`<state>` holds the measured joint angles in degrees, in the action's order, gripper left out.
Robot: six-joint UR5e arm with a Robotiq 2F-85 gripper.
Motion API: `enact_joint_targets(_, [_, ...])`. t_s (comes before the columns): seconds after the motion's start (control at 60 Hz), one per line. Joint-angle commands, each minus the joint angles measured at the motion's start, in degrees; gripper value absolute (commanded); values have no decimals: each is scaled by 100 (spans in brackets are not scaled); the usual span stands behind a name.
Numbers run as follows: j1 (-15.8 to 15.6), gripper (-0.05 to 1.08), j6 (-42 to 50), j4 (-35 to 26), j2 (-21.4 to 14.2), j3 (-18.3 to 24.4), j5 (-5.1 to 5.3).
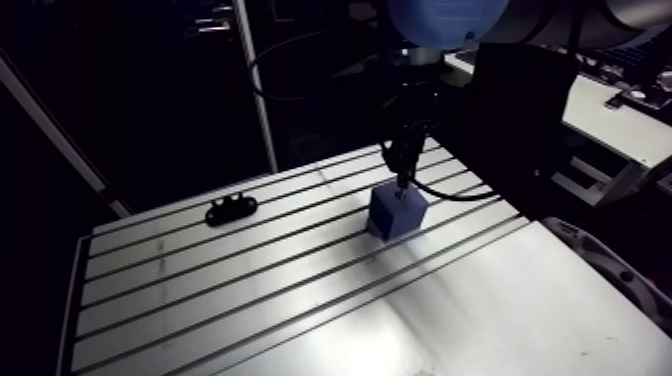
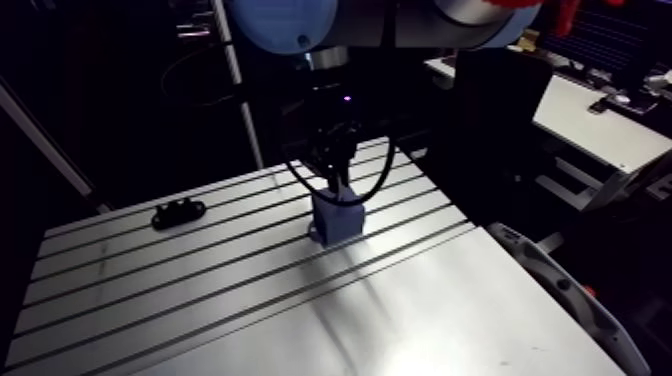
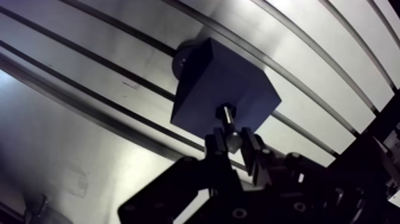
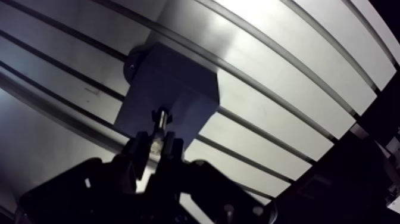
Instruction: Pick up the M10 bolt and insert it into the hex recess until seated.
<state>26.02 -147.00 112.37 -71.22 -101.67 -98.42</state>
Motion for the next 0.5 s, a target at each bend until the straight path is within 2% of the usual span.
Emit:
enact_joint_targets(0.017, [0,102,7,0,0,-15,-7])
enact_joint_targets(0.5, [0,102,17,9,0,-15,2])
